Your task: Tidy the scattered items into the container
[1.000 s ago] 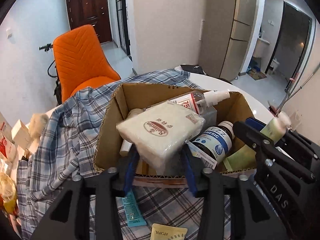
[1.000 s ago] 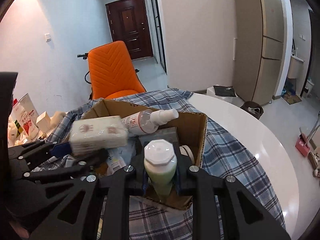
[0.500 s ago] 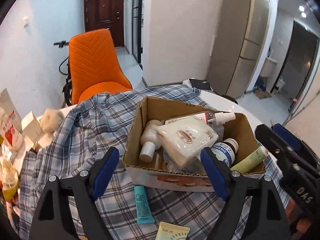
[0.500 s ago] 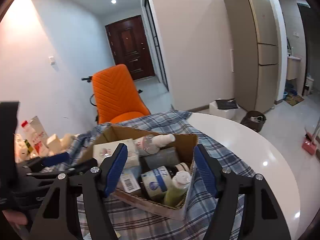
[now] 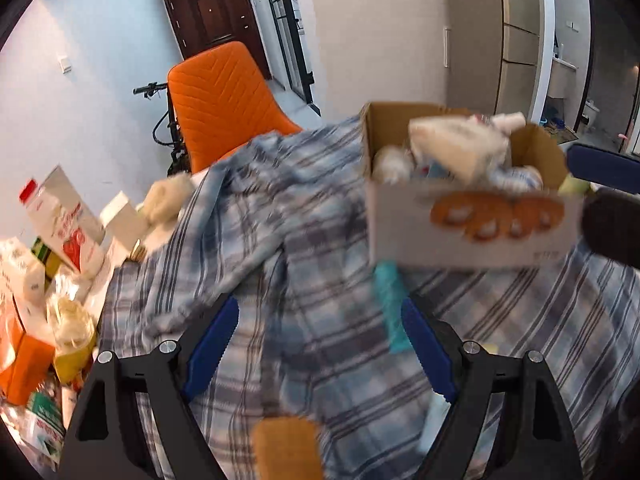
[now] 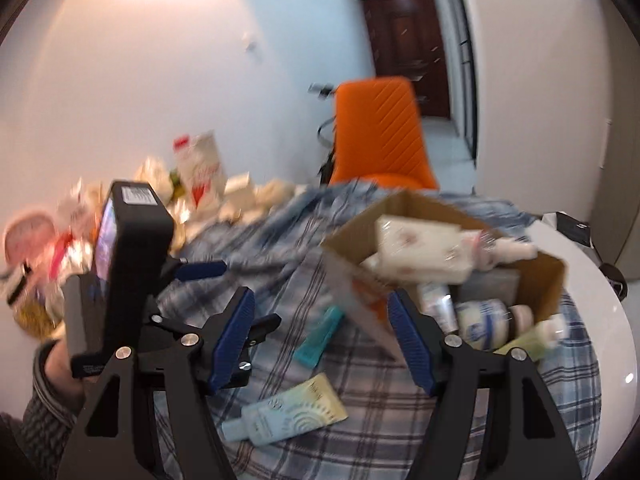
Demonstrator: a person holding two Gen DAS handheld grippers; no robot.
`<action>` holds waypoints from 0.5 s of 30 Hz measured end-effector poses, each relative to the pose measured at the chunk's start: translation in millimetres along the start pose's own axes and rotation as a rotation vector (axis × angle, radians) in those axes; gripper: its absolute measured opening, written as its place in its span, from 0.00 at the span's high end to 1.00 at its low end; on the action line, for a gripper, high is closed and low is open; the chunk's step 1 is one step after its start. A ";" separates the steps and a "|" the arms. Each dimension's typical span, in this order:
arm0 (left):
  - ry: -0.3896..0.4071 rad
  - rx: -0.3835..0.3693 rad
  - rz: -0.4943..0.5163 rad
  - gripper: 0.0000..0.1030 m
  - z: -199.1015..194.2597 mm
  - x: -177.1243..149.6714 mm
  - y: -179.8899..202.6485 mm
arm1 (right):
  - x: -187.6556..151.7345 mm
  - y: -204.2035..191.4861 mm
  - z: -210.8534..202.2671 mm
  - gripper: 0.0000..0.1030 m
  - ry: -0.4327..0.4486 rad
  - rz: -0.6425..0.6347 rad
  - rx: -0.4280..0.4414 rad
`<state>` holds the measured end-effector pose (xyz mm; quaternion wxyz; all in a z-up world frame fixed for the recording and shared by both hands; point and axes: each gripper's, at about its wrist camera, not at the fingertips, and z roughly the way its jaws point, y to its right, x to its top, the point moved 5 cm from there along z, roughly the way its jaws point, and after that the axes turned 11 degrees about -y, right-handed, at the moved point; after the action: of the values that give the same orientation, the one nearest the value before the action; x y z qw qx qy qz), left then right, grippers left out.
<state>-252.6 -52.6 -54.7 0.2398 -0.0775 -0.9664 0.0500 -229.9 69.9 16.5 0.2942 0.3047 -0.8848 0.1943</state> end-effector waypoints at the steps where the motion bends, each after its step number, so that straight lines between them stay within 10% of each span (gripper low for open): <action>1: -0.014 -0.012 -0.008 0.17 3.4 -6.0 -2.8 | -2.0 -3.8 8.2 0.34 -0.028 -0.013 -0.014; 15: -0.169 0.070 0.034 0.17 11.6 -42.8 -16.9 | -17.4 -14.7 86.5 0.34 -0.257 0.031 -0.056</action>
<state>-222.8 -77.4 -82.2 0.1592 -0.0807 -0.9794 0.0943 -244.0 21.1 -57.2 0.1838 0.3051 -0.9248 0.1335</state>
